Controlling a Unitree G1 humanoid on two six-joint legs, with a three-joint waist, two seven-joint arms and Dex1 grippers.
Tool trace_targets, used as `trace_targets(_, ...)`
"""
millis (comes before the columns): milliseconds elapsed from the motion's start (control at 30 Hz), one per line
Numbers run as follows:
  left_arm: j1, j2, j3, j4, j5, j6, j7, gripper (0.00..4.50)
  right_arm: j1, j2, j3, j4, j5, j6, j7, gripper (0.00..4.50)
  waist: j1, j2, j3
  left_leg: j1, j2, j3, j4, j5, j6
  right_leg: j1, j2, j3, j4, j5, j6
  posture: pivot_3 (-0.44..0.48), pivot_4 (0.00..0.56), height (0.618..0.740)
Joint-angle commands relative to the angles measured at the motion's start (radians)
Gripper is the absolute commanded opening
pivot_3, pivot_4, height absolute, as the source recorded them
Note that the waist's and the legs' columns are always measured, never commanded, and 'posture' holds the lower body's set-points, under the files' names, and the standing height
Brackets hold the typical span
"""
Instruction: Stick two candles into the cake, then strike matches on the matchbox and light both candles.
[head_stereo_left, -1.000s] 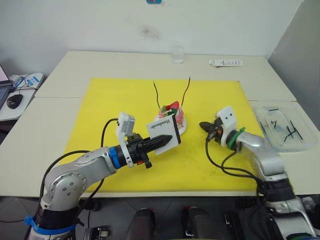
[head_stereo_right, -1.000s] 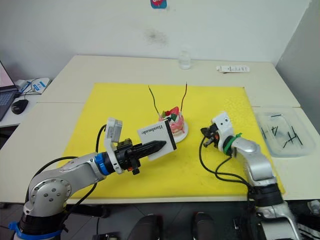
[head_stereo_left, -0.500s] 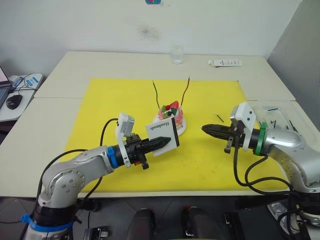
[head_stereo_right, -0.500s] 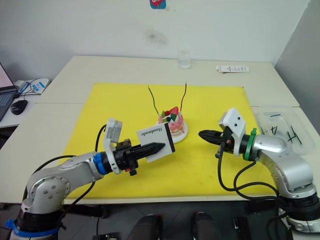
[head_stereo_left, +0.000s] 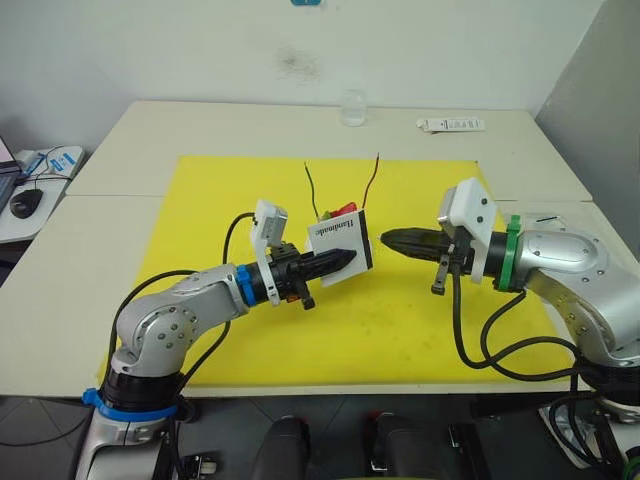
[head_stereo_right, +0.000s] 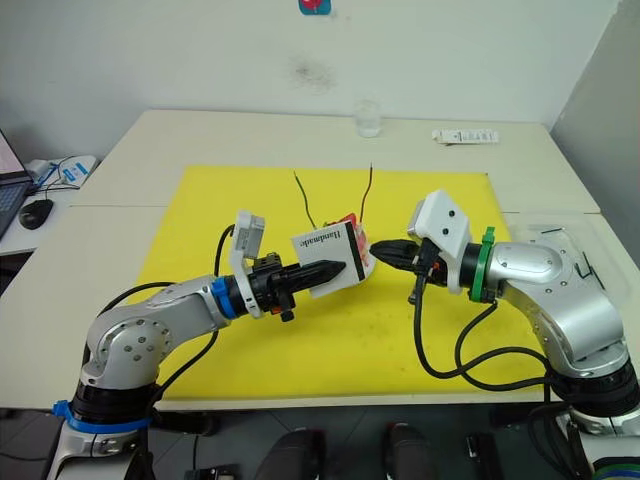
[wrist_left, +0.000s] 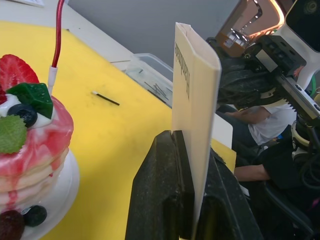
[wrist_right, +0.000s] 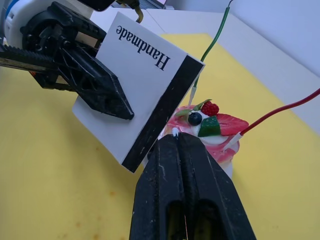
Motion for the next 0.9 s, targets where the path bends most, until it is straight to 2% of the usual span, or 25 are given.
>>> trace_targets(33,-0.021,-0.013,0.007,-0.01,-0.002,0.005,-0.007,0.0,-0.031,-0.001,0.015,-0.007,-0.024,-0.052,0.013,0.06,0.0,0.0,0.0,0.0,0.0,0.0,0.0,0.0,0.0,0.0,0.0,0.0,0.0,0.0,0.0,0.0,0.15,0.74)
trace_targets(900,-0.034,-0.041,0.039,0.001,-0.024,0.038,-0.012,0.0,-0.067,0.03,0.063,0.023,-0.071,-0.08,0.012,0.06,0.0,0.0,0.0,0.0,0.0,0.0,0.001,0.0,0.0,0.0,0.0,0.0,0.001,0.0,0.0,0.0,0.15,0.74)
